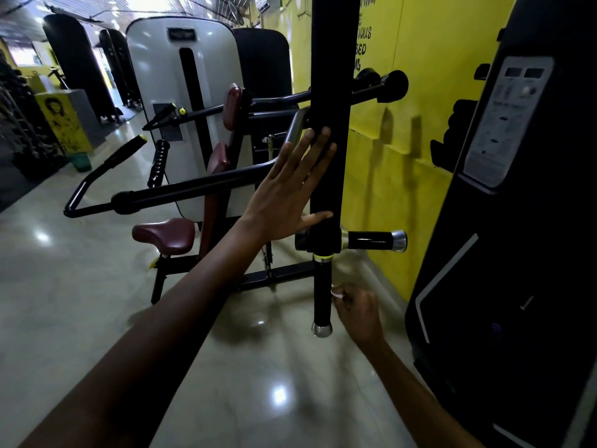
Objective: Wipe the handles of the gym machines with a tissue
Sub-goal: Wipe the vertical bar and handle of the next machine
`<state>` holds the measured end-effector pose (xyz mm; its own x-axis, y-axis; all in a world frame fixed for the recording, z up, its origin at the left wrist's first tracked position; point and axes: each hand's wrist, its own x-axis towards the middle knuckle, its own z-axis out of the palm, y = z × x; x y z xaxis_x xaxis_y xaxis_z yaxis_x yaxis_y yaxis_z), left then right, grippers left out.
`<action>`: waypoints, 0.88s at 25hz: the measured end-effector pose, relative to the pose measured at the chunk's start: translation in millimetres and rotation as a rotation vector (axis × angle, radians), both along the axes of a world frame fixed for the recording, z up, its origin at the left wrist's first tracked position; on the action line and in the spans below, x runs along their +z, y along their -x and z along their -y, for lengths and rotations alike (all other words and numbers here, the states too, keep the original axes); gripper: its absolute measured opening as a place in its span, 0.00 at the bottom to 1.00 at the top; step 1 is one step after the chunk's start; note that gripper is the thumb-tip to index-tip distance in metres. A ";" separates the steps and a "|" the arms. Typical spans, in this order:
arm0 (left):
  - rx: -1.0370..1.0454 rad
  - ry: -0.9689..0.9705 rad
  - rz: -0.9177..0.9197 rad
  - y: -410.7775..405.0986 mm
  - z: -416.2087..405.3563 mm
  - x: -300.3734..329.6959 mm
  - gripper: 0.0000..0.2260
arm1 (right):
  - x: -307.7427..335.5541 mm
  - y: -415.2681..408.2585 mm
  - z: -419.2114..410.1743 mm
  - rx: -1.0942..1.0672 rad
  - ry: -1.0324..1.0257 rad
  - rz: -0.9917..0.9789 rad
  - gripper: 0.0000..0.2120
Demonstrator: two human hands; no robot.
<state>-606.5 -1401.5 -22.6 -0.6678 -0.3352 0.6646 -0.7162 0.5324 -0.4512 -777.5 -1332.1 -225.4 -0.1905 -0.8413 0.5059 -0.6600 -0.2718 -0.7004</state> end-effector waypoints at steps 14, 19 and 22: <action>0.009 -0.005 0.014 2.2 0.7 1.5 0.43 | 37.5 -4.4 18.5 -0.016 0.016 0.406 0.06; 0.017 0.009 0.017 0.5 0.5 2.1 0.43 | 40.7 -8.8 22.1 0.016 0.043 0.637 0.06; 0.018 0.006 0.016 -0.8 0.7 0.9 0.43 | 38.3 -7.8 22.6 0.059 0.020 0.522 0.05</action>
